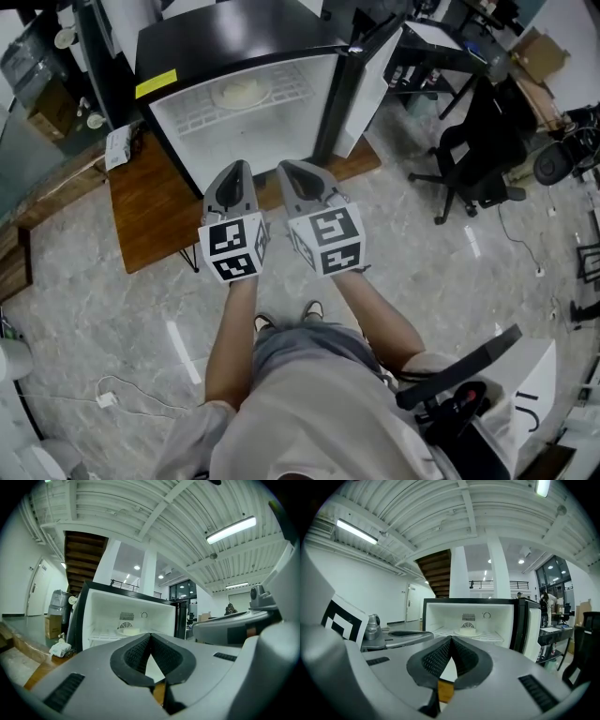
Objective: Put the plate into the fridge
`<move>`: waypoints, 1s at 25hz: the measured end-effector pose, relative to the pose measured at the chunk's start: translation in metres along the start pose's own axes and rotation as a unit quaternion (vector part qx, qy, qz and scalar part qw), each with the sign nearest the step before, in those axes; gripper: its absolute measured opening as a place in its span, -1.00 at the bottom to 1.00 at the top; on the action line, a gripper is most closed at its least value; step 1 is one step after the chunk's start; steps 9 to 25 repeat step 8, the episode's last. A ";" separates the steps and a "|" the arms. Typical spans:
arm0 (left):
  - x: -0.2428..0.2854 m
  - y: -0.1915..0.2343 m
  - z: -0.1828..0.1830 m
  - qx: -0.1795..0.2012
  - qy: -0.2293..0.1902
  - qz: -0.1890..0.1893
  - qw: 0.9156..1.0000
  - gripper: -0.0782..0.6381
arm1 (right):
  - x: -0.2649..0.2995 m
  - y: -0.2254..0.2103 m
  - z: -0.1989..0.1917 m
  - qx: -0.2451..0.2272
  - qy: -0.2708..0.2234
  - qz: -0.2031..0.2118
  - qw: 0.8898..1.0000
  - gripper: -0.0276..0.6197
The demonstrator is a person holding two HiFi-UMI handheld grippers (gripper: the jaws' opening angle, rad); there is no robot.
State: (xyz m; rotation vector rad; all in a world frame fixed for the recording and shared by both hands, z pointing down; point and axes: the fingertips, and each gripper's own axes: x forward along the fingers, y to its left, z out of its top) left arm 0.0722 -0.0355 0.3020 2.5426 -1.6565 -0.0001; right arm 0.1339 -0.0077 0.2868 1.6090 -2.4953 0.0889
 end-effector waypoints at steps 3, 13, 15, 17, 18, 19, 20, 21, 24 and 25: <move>-0.002 -0.005 -0.003 0.001 0.007 0.000 1.000 -0.73 | -0.006 -0.005 0.004 -0.001 -0.006 -0.004 1.000 -0.87; -0.009 -0.011 -0.004 0.003 0.009 0.004 1.000 -0.73 | -0.015 -0.006 0.007 -0.004 -0.010 -0.003 1.000 -0.87; -0.009 -0.011 -0.004 0.003 0.009 0.004 1.000 -0.73 | -0.015 -0.006 0.007 -0.004 -0.010 -0.003 1.000 -0.87; -0.009 -0.011 -0.004 0.003 0.009 0.004 1.000 -0.73 | -0.015 -0.006 0.007 -0.004 -0.010 -0.003 1.000 -0.87; -0.009 -0.011 -0.004 0.003 0.009 0.004 1.000 -0.73 | -0.015 -0.006 0.007 -0.004 -0.010 -0.003 1.000 -0.87; -0.009 -0.011 -0.004 0.003 0.009 0.004 1.000 -0.73 | -0.015 -0.006 0.007 -0.004 -0.010 -0.003 1.000 -0.87; -0.009 -0.011 -0.004 0.003 0.009 0.004 1.000 -0.73 | -0.015 -0.006 0.007 -0.004 -0.010 -0.003 1.000 -0.87; -0.009 -0.011 -0.004 0.003 0.009 0.004 1.000 -0.73 | -0.015 -0.006 0.007 -0.004 -0.010 -0.003 1.000 -0.87; -0.009 -0.011 -0.004 0.003 0.009 0.004 1.000 -0.73 | -0.015 -0.006 0.007 -0.004 -0.010 -0.003 1.000 -0.87; -0.009 -0.011 -0.004 0.003 0.009 0.004 1.000 -0.73 | -0.015 -0.006 0.007 -0.004 -0.010 -0.003 1.000 -0.87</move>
